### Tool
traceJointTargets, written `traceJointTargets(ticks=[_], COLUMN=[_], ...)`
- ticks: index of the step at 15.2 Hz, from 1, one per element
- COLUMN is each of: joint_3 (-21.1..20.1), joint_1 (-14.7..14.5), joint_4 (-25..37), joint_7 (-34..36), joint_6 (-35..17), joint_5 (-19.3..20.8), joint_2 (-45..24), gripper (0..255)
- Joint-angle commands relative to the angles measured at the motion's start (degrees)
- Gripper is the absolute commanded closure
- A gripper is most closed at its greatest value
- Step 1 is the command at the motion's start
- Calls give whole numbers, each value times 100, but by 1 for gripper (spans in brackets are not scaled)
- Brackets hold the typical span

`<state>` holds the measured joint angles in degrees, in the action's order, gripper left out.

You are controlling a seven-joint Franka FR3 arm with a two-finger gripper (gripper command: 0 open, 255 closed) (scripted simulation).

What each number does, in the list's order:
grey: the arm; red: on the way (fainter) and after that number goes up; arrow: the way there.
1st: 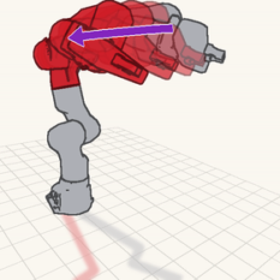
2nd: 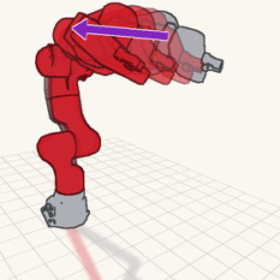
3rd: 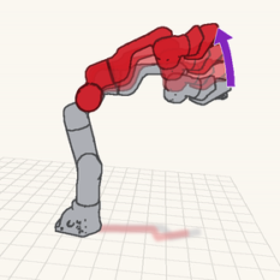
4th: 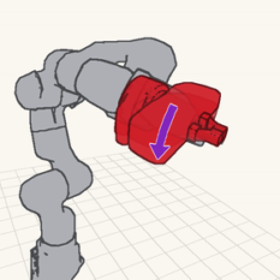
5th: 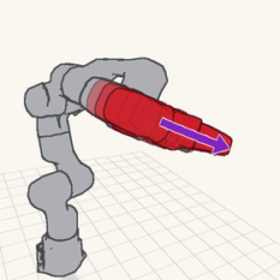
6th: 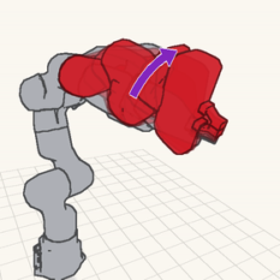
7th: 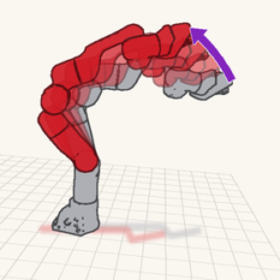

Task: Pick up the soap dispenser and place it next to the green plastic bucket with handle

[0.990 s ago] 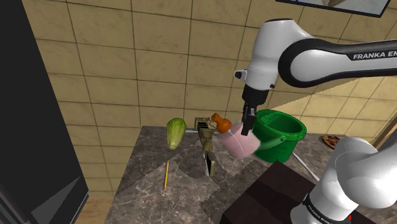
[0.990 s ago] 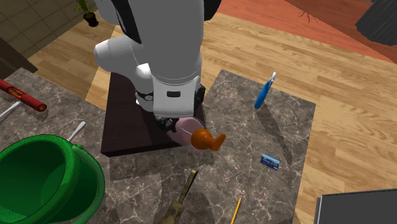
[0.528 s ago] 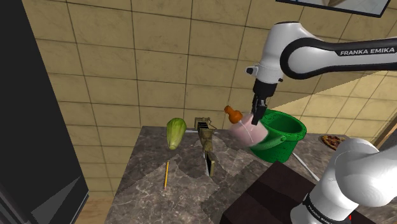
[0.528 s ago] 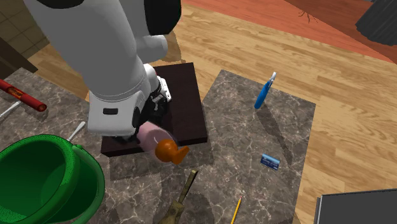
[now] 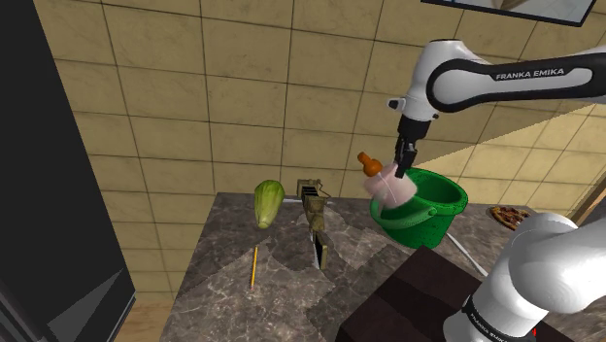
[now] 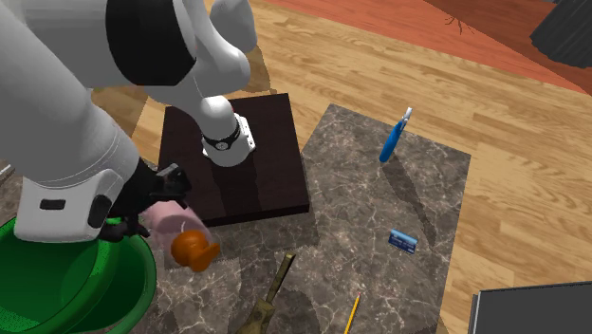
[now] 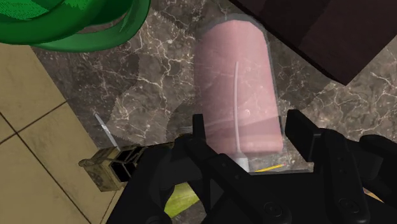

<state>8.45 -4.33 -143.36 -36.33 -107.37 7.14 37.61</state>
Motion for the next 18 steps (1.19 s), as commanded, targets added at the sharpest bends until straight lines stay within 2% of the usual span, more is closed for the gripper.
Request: traceJointTargets(ticks=[1,18], joint_3=[277,436], joint_1=[133,175], joint_4=[138,-937], joint_7=[-334,-285], joint_6=[-3,-1440], joint_5=[152,283], joint_2=[-109,-473], gripper=[255,255])
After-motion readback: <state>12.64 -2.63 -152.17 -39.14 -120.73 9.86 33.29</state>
